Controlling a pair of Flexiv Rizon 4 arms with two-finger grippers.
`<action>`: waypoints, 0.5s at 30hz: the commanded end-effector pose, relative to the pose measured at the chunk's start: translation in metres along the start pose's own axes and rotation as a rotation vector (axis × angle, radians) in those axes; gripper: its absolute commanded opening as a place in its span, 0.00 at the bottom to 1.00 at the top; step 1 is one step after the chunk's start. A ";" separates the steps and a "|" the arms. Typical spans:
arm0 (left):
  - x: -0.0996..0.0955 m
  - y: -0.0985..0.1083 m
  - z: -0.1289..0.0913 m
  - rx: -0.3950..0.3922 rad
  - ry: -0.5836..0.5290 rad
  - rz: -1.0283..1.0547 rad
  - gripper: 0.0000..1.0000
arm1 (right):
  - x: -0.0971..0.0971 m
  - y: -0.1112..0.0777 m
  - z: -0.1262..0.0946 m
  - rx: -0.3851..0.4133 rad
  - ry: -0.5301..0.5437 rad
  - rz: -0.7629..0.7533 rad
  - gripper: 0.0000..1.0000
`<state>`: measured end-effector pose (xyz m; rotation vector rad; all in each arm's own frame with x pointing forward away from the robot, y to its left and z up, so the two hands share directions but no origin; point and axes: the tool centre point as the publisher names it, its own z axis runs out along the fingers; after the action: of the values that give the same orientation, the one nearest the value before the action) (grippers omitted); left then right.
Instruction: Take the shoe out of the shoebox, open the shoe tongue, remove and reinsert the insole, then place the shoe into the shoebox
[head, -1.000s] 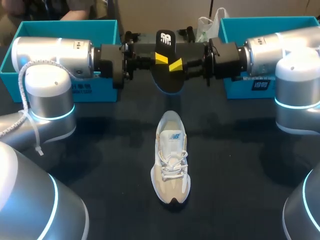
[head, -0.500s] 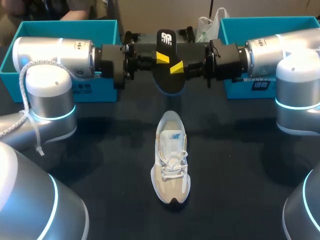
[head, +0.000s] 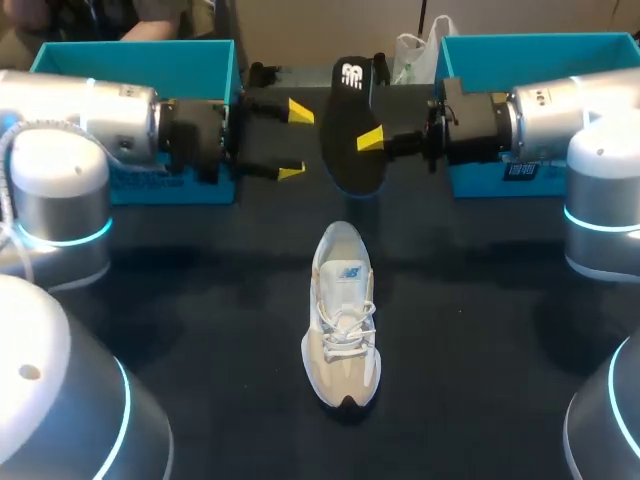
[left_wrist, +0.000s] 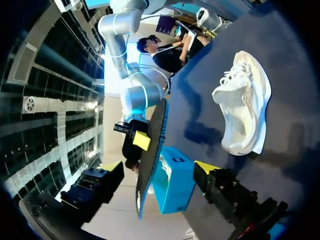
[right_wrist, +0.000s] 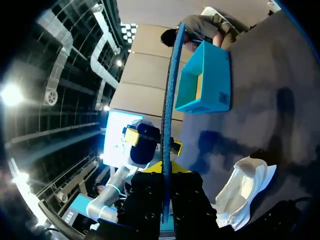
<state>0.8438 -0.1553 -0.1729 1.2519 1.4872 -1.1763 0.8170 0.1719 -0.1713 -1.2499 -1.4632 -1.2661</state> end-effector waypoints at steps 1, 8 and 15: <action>-0.005 -0.006 -0.007 -0.006 0.026 -0.001 1.00 | 0.004 -0.001 -0.001 0.003 -0.010 0.003 0.00; -0.005 -0.006 -0.007 -0.006 0.026 -0.001 1.00 | 0.004 -0.001 -0.001 0.003 -0.010 0.003 0.00; 0.010 0.000 -0.007 -0.085 0.237 -0.362 1.00 | 0.001 0.003 -0.021 -0.087 -0.077 -0.035 0.00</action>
<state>0.8421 -0.1441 -0.1839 1.1992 1.6608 -1.1929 0.8324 0.1593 -0.1744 -1.3335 -1.5052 -1.2944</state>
